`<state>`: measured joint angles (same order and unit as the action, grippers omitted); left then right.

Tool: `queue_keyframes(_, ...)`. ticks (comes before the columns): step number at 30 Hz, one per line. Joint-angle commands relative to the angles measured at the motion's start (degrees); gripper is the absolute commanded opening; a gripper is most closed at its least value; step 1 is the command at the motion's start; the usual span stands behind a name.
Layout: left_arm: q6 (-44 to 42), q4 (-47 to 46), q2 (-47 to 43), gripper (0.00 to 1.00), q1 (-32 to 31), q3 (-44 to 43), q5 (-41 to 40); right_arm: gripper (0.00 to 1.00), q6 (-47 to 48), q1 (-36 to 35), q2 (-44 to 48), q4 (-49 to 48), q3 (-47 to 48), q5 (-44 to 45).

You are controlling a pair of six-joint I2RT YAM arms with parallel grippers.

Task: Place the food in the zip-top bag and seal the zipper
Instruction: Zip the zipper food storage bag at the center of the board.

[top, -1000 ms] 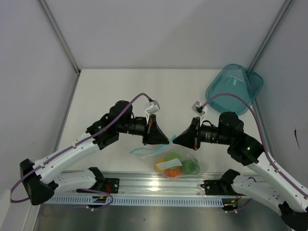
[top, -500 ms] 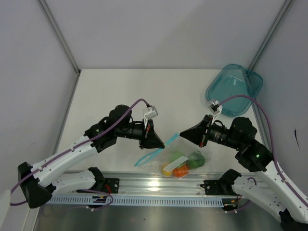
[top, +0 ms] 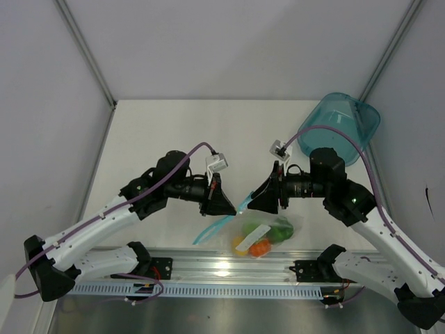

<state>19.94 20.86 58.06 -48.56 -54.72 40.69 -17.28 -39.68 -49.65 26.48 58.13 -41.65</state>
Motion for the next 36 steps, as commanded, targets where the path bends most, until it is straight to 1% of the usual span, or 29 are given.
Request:
queue_keyframes(1,-1.8,0.8,0.0,0.01,0.6,-5.1,1.0,0.54,4.7,0.1,-1.9,3.3,3.6,-5.4)
queue_keyframes(7,-2.0,1.5,0.2,0.00,0.6,-6.4,1.1,0.56,6.9,0.7,-1.2,6.7,8.5,-0.9)
queue_keyframes(12,-2.9,3.2,0.6,0.01,0.6,-8.3,1.2,0.62,7.1,2.0,-1.3,10.4,11.6,6.7)
queue_keyframes(15,-3.9,5.1,0.9,0.01,0.6,-8.7,0.5,0.74,6.2,2.9,-0.8,11.3,11.7,12.3)
queue_keyframes(16,-4.0,5.6,1.3,0.01,0.6,-9.7,0.5,0.87,5.7,2.9,-0.5,11.9,11.7,13.5)
queue_keyframes(17,-4.2,6.8,1.8,0.00,0.6,-10.1,0.8,0.94,5.4,3.0,0.2,12.1,11.3,15.8)
queue_keyframes(18,-4.6,7.3,2.1,0.01,0.6,-10.9,1.2,0.99,5.2,3.1,0.7,12.2,11.0,16.7)
queue_keyframes(19,-4.7,8.0,2.6,0.01,0.6,-11.6,1.6,0.99,5.0,3.1,1.2,12.0,10.3,16.9)
queue_keyframes(22,-5.4,9.8,3.7,0.01,0.5,-13.1,2.2,0.99,5.6,3.4,2.6,12.1,8.7,14.9)
queue_keyframes(23,-5.7,10.1,4.2,0.01,0.5,-13.4,2.4,0.99,5.8,3.5,2.6,12.1,7.9,13.3)
queue_keyframes(24,-5.7,10.4,4.3,0.01,0.5,-13.6,2.6,0.99,5.8,3.6,2.5,11.9,7.4,9.5)
queue_keyframes(26,-5.5,10.3,4.5,0.01,0.5,-13.1,3.0,0.99,5.6,3.6,2.0,11.3,6.7,6.3)
queue_keyframes(29,-4.8,9.2,4.4,0.00,0.4,-12.4,3.3,0.99,5.3,3.6,0.5,11.4,5.4,4.5)
queue_keyframes(32,-3.9,7.9,4.3,0.01,0.2,-11.7,3.9,0.99,5.0,3.7,-0.4,9.7,4.0,1.5)
queue_keyframes(36,-4.0,8.4,4.4,0.01,0.2,-12.1,4.1,0.99,4.3,3.6,-0.9,5.8,2.8,-3.1)
